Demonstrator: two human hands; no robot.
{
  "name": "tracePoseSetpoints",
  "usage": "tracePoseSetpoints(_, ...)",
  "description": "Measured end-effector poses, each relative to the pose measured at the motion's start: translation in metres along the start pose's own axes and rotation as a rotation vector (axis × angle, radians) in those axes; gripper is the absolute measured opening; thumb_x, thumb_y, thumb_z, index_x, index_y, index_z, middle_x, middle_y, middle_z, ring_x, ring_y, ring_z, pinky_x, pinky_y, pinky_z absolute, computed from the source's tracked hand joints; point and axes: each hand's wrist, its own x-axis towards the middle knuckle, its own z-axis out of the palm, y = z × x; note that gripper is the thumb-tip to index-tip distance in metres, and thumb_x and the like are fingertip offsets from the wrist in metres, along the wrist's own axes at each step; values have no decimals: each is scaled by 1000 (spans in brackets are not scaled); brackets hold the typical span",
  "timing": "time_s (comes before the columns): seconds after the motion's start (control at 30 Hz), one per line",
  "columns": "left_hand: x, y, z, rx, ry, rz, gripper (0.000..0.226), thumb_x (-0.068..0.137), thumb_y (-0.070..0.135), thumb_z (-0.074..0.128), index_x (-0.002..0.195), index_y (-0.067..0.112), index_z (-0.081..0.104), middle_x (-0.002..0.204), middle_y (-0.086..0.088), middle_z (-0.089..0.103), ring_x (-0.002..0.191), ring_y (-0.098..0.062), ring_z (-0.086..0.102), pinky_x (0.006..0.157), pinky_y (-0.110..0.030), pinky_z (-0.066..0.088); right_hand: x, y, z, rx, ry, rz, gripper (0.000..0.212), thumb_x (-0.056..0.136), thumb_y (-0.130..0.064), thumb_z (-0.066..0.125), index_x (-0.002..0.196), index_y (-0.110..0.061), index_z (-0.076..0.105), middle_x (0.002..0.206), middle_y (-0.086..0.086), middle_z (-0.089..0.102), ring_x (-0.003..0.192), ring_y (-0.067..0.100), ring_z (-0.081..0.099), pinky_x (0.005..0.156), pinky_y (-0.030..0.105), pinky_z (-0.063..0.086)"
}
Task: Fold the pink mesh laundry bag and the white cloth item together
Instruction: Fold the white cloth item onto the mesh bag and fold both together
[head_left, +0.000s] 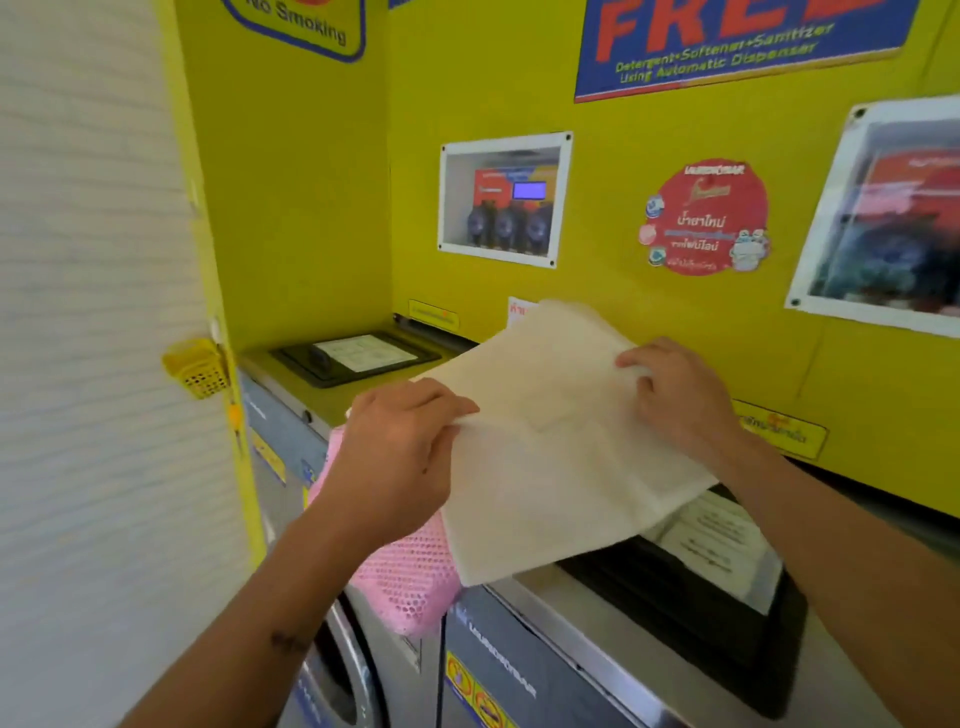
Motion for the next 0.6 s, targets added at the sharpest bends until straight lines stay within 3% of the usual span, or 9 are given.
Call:
tracePoseSetpoints(0.07,-1,-34,6,3,7,-35,27,90,15,52,109,21,71,105,3,70,97,-25,63,82,-48,48,25,-24,25,-29,-65,-15,40,87,-6,54,121,-26,64,130,5,56,120,30,53,91,38,46)
tracePoseSetpoints(0.2,-19,-86,29,46,-82,-136,29,88,19,50,110,21,71,101,3,70,93,-24,64,79,-45,49,44,-62,73,-157,-563,12,53,85,-27,60,135,-38,47,146,7,38,131,32,41,103,43,42)
tracePoseSetpoints(0.3,-39,-115,50,75,-239,-180,33,86,23,50,112,23,69,103,3,68,93,-26,64,77,-47,51,23,-89,96,-15,-751,-48,44,90,-31,61,133,-35,51,141,0,47,122,22,51,98,37,44)
tracePoseSetpoints(0.47,-57,-142,57,-71,-223,-232,38,83,19,52,118,24,66,113,4,64,101,-23,61,83,-47,52,-12,-107,110,38,-807,-148,40,95,-37,53,135,-33,50,135,-4,49,122,19,49,103,36,40)
tracePoseSetpoints(0.6,-68,-137,49,-202,-327,-210,74,71,16,52,141,35,40,138,3,44,125,-20,45,102,-49,42,-10,-109,104,60,-836,-70,27,95,-35,53,122,-31,52,124,-7,55,107,13,52,90,33,44)
